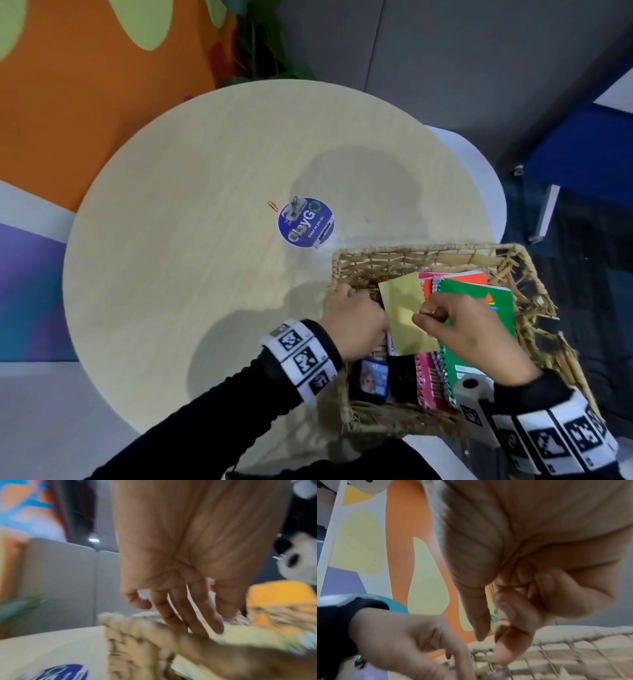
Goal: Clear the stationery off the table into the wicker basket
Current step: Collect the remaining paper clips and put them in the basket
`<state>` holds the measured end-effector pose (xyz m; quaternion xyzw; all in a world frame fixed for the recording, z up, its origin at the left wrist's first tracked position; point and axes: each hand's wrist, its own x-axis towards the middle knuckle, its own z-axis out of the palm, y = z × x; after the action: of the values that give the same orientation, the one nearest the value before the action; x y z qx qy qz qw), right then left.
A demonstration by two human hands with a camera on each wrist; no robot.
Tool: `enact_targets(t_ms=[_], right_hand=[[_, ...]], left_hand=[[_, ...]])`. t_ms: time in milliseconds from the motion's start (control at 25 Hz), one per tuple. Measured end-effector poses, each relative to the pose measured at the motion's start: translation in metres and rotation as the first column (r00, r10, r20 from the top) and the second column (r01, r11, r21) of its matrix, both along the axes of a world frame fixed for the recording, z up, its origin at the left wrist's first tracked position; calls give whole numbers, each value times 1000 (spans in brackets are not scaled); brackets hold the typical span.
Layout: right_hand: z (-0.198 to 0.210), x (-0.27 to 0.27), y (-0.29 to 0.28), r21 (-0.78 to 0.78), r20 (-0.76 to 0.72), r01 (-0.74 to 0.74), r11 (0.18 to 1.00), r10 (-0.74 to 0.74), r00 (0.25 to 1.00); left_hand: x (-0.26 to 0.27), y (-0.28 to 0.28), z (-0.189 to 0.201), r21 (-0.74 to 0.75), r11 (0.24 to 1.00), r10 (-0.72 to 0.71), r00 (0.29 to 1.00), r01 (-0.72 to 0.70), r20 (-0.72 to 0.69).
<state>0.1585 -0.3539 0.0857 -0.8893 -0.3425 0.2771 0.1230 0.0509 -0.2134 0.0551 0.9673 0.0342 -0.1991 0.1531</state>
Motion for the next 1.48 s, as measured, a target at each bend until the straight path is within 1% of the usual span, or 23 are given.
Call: enact_targets(t_ms=[40,80,160,200,240,280,320,360,400,520,600,680,720,800,960,1120,1200,1360,1440,1480], right_hand=[[6,2,8,46,4,-19,999,19,1000],[13,6,20,101,2,-36,994,36,999],[29,17,47,204,-10,-57,977,60,998],[36,25,65,250,3,-65,966,67,998],[42,32,83,299,31,-70,952,63,997],[46,41,105,343,67,-82,936,63,996],[47,50,127,367,99,-106,924,74,992],[46,56,149,369,121,-140,919,102,987],[41,62,172,346,135,-188,919,149,979],[10,76,237,215,158,-382,899,355,922],[-18,82,271,94,159,-484,870,467,870],[-45,84,294,-17,144,-545,838,542,828],[-58,85,303,-60,134,-569,820,571,810],[-79,83,317,-125,120,-606,786,618,777],[-101,79,333,-160,104,-679,716,696,710],[-105,77,342,-178,51,-725,665,742,669],[-104,77,345,-210,35,-730,650,751,659],[-105,77,349,-291,17,-723,627,759,651],[-103,75,349,-327,20,-720,613,766,643],[-103,74,349,-338,23,-713,614,763,646]], left_hand=[[-2,17,6,-124,988,113,985,-97,128],[-3,39,11,-243,951,248,942,-191,228],[-8,87,10,-414,838,502,798,-355,334],[-11,114,5,-446,789,591,721,-422,363],[-13,138,-4,-451,751,650,660,-483,376],[-14,163,-16,-443,717,694,616,-539,374],[-13,185,-29,-423,696,717,593,-580,367],[-11,203,-43,-385,697,717,599,-605,357],[-7,220,-56,-341,705,709,620,-622,335],[10,252,-83,-266,721,693,679,-640,244],[22,264,-95,-233,760,647,737,-606,194],[34,273,-101,-184,830,554,820,-527,148],[38,277,-104,-176,848,523,842,-500,131],[44,284,-109,-168,859,504,856,-484,112],[49,284,-114,-130,855,515,852,-503,91],[43,276,-110,-170,820,561,826,-547,48],[36,268,-106,-235,779,610,790,-582,67],[17,239,-95,-330,679,723,674,-656,150],[8,219,-88,-376,618,773,620,-690,133],[4,208,-86,-401,595,787,606,-696,116]])
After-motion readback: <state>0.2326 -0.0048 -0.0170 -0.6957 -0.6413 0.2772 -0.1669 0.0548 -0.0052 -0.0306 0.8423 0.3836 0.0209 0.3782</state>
